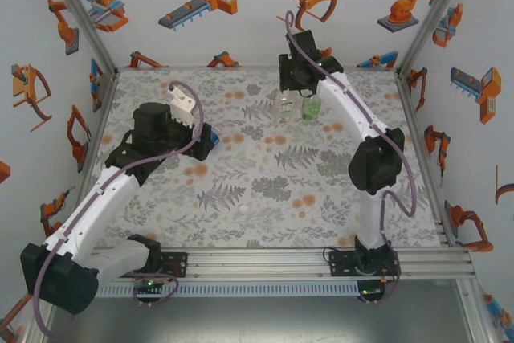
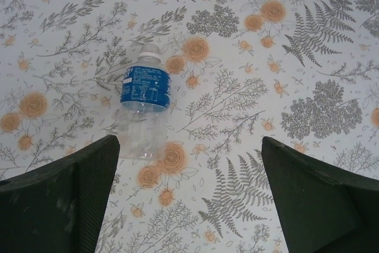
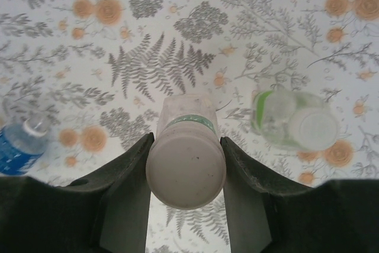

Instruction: Screw on the bottle caps

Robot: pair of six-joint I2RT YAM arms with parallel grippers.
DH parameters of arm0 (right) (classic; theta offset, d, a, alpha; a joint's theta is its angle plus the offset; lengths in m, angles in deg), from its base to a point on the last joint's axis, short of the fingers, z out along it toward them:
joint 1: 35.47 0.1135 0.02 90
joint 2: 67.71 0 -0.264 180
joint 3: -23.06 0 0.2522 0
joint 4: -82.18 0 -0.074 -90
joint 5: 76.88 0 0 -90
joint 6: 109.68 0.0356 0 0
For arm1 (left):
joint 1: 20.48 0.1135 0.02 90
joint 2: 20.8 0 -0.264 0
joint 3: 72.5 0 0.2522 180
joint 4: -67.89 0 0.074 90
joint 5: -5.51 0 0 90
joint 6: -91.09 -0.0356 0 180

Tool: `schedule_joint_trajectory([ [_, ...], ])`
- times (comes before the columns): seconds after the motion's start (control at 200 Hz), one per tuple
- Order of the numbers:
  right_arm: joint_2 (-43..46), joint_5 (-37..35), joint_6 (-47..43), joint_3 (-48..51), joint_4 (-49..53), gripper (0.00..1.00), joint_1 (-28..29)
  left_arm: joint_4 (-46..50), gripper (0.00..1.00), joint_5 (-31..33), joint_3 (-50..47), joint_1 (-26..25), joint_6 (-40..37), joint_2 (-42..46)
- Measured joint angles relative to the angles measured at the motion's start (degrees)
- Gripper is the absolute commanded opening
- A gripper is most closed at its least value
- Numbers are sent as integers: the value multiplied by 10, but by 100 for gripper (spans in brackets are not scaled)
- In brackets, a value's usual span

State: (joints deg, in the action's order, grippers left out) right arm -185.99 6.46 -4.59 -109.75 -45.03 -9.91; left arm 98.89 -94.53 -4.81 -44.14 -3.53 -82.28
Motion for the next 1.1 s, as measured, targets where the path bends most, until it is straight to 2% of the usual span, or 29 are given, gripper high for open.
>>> schedule_joint_trajectory([
  [0.27,-45,-20,-32,-45,28,26,-4,-1,97,-12,0,5,10,-16],
  [0.451,-55,-23,-32,-48,30,32,-7,-1,97,-18,0,5,10,-16],
  [0.646,-57,-30,-31,-49,27,49,-8,-1,97,-20,0,5,10,-16],
  [0.806,-57,-32,-32,-49,27,58,-8,0,97,-19,0,5,10,-20],
  [1.102,-49,-33,-32,-49,33,63,-8,11,97,-6,6,5,10,-51],
])
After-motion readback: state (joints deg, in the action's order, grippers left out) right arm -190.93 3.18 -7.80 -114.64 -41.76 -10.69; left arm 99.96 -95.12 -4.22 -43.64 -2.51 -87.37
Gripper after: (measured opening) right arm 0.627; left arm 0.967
